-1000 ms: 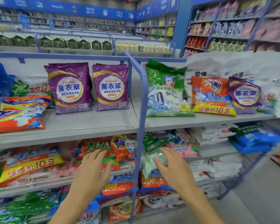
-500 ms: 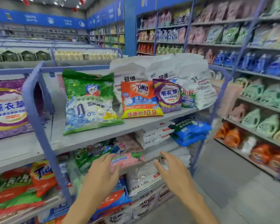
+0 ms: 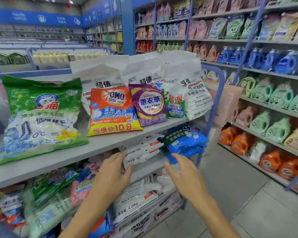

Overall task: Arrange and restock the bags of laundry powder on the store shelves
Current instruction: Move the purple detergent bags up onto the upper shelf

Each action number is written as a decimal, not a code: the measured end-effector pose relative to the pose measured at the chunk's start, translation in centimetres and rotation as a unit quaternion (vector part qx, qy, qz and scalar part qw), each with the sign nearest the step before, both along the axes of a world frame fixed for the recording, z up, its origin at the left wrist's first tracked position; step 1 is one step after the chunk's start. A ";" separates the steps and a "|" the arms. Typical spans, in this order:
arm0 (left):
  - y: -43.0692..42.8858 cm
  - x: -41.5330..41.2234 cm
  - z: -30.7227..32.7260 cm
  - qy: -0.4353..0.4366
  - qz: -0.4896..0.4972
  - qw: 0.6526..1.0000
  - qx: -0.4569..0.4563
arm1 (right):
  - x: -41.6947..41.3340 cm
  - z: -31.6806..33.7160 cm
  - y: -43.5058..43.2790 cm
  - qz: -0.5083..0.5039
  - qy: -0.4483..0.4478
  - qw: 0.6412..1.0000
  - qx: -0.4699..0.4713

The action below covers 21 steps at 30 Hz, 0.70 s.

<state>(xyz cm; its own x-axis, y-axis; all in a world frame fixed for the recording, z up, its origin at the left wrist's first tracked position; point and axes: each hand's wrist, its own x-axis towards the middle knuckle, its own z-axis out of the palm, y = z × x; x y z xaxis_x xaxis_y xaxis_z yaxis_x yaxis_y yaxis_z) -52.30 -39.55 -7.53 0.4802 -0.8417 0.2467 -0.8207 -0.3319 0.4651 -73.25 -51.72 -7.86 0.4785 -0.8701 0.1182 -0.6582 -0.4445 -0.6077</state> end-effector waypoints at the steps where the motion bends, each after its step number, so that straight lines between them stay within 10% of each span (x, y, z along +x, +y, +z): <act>1: -1.3 0.1 0.2 0.000 -0.001 1.000 -0.005 | 0.2 0.0 -1.2 -0.001 -0.003 1.000 0.002; 21: -24.0 4.5 6.1 0.133 0.098 0.973 -0.159 | 8.2 3.0 -21.3 0.069 -0.037 0.997 0.003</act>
<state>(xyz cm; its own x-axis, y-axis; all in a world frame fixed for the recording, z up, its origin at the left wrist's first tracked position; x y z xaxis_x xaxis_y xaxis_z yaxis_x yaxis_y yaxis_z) -47.84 -63.59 -1.47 0.7059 -0.6294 0.3248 -0.5932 -0.2747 0.7567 -65.05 -73.03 -4.84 0.5845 -0.7970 0.1520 -0.5443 -0.5241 -0.6550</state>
